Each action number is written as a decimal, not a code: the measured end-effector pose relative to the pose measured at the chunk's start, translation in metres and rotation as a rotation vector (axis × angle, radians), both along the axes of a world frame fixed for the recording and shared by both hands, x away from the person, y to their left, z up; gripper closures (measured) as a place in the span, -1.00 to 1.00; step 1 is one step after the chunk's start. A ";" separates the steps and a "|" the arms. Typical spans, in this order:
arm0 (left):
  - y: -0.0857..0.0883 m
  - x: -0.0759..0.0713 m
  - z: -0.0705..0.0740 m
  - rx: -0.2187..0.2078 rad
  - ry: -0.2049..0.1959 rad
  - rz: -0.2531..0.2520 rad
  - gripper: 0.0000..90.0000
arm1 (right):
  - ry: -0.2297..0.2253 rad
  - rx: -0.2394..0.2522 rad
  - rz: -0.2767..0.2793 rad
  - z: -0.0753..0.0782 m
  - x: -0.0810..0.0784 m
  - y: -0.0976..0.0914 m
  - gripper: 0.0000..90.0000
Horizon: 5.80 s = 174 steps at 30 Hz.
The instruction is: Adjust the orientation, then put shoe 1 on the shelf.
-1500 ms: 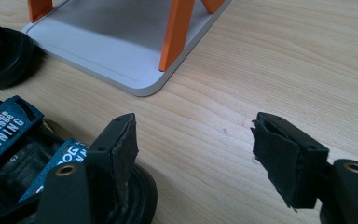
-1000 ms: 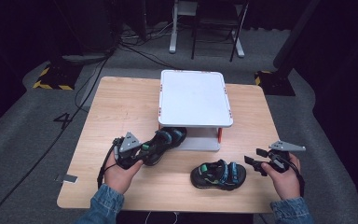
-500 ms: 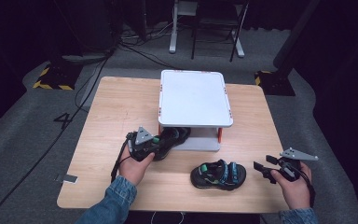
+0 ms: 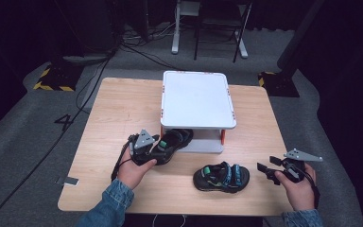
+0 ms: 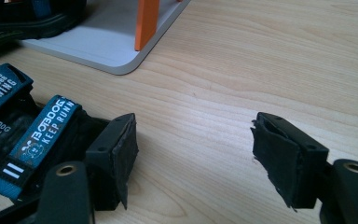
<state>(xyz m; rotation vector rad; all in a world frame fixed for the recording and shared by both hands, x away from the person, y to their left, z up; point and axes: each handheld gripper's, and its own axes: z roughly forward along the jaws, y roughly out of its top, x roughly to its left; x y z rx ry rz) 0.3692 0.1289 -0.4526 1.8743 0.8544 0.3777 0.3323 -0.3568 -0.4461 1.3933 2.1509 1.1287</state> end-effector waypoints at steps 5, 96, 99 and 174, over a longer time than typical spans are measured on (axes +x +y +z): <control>0.024 -0.020 0.018 0.044 -0.029 -0.058 -0.39 | -0.005 -0.002 0.009 0.001 0.006 0.003 -0.29; -0.049 0.048 -0.035 0.023 -0.037 -0.246 -0.31 | 0.022 -0.016 -0.011 -0.007 -0.005 -0.001 -0.29; -0.036 0.035 -0.026 0.052 0.026 -0.225 -0.35 | 0.022 -0.014 0.007 -0.007 -0.001 0.003 -0.29; 0.099 -0.033 0.016 0.078 0.053 0.184 -0.33 | -0.078 0.004 0.412 0.028 0.025 0.149 0.46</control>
